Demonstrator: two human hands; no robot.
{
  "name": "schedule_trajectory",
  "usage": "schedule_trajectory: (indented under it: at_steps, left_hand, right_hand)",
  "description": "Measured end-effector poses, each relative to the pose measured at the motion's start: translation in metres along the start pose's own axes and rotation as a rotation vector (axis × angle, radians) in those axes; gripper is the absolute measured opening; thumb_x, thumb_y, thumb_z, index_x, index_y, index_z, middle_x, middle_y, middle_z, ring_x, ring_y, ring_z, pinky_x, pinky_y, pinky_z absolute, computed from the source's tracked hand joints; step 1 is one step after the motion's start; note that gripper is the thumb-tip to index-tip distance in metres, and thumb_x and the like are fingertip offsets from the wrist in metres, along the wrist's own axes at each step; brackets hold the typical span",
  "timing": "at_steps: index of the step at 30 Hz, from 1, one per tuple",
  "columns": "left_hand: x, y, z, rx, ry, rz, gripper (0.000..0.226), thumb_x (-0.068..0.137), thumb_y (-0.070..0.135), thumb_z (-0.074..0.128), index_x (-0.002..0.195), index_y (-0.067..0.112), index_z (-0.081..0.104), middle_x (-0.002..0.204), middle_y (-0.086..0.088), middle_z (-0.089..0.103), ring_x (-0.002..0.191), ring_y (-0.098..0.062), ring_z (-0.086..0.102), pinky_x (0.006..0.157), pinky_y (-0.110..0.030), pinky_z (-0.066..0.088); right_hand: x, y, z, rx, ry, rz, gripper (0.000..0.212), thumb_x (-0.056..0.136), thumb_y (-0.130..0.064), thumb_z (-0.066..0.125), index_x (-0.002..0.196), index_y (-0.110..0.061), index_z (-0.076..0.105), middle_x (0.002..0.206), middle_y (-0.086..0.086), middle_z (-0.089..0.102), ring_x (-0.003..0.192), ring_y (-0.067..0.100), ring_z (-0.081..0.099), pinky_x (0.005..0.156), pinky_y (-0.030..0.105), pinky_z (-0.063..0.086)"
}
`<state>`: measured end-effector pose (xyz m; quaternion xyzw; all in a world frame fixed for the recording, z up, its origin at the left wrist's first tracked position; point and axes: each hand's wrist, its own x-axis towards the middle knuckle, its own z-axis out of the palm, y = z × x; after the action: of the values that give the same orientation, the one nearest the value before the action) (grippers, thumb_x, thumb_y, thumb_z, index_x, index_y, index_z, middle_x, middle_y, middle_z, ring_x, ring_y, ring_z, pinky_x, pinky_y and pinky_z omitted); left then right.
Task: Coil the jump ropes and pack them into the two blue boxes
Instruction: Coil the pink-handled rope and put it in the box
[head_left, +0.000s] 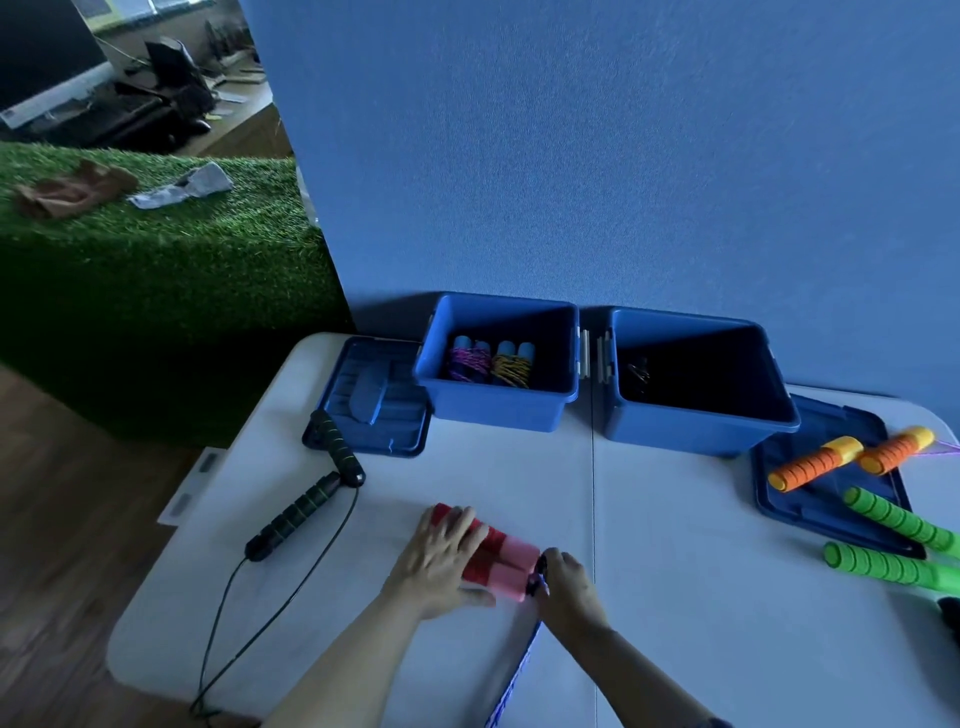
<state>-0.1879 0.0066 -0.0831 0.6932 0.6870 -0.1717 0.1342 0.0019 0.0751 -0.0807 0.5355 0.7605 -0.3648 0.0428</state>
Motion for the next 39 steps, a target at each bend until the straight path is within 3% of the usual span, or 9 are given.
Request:
schedule_trajectory:
  at_steps: [5,11,16,22,27,30,34,37,39]
  left_hand:
    - [-0.003,-0.002,0.013,0.052,0.201,0.099,0.053,0.08,0.058,0.047,0.119,0.025,0.06,0.122,-0.007,0.061,0.104,-0.03,0.049,0.086,-0.048,0.04]
    - [-0.005,0.005,0.016,-0.136,0.297,0.127,0.056,0.079,0.056,0.05,0.126,0.025,0.048,0.105,-0.011,0.055,0.076,-0.022,0.059,0.064,-0.034,0.054]
    - [-0.013,0.018,-0.01,-0.515,0.247,0.054,0.057,0.088,0.056,0.044,0.137,0.041,0.02,0.123,-0.001,0.043,0.092,-0.019,0.059,0.077,-0.032,0.052]
    - [-0.014,0.01,-0.075,-0.962,0.349,0.003,0.053,0.087,0.049,0.06,0.129,0.06,0.03,0.115,0.006,0.05,0.095,-0.011,0.058,0.084,-0.031,0.051]
    - [-0.013,-0.006,-0.144,-1.037,0.497,0.039,0.05,0.084,0.038,0.061,0.122,0.061,0.037,0.116,-0.001,0.053,0.086,-0.012,0.06,0.074,-0.03,0.052]
    - [-0.014,-0.014,-0.179,-1.07,0.592,0.116,0.046,0.081,0.04,0.06,0.117,0.061,0.041,0.108,-0.001,0.056,0.07,-0.005,0.055,0.064,-0.021,0.045]
    - [-0.021,-0.022,-0.213,-1.088,0.62,0.155,0.037,0.085,0.034,0.062,0.109,0.06,0.05,0.104,-0.003,0.051,0.072,-0.008,0.052,0.065,-0.02,0.048]
    - [-0.022,-0.025,-0.235,-1.11,0.687,0.178,0.032,0.089,0.014,0.062,0.104,0.042,0.06,0.088,-0.002,0.051,0.061,-0.011,0.048,0.058,-0.024,0.046]
    - [-0.022,-0.025,-0.25,-1.154,0.751,0.132,0.035,0.09,0.008,0.06,0.101,0.041,0.06,0.08,-0.001,0.052,0.055,-0.012,0.047,0.055,-0.03,0.049]
  right_hand:
    - [0.005,0.001,-0.005,0.06,0.001,0.018,0.025,0.085,-0.008,0.045,0.108,-0.009,0.056,0.104,0.008,0.057,0.087,0.025,0.056,0.063,0.024,0.04]
    - [0.024,0.002,-0.024,0.145,-0.003,-0.028,0.036,0.074,0.005,0.048,0.099,-0.01,0.069,0.092,0.012,0.06,0.069,0.025,0.056,0.043,0.01,0.033]
    - [0.031,-0.01,-0.058,0.153,0.085,-0.151,0.038,0.085,0.006,0.047,0.107,-0.013,0.071,0.1,0.011,0.062,0.08,0.022,0.058,0.068,0.024,0.043]
    - [0.045,-0.057,-0.119,0.123,0.231,-0.363,0.033,0.088,0.002,0.05,0.107,-0.013,0.072,0.092,0.009,0.067,0.09,0.025,0.061,0.067,0.025,0.037]
    - [0.054,-0.107,-0.183,0.157,0.332,-0.493,0.031,0.087,0.001,0.053,0.11,-0.012,0.07,0.102,0.016,0.067,0.098,0.028,0.062,0.087,0.029,0.047]
    - [0.057,-0.132,-0.215,0.138,0.395,-0.541,0.03,0.087,-0.001,0.056,0.113,-0.011,0.068,0.106,0.013,0.068,0.102,0.024,0.062,0.078,0.008,0.037]
    - [0.052,-0.16,-0.243,0.187,0.48,-0.575,0.036,0.087,0.003,0.051,0.116,-0.011,0.066,0.111,0.013,0.068,0.107,0.025,0.06,0.075,0.009,0.033]
    - [0.045,-0.17,-0.252,0.283,0.478,-0.534,0.037,0.084,0.005,0.049,0.11,-0.012,0.07,0.098,0.004,0.073,0.087,0.02,0.063,0.069,0.016,0.036]
    - [0.039,-0.176,-0.25,0.327,0.448,-0.528,0.027,0.086,-0.001,0.051,0.078,-0.019,0.069,0.058,-0.015,0.067,0.054,0.004,0.055,0.059,0.021,0.037]
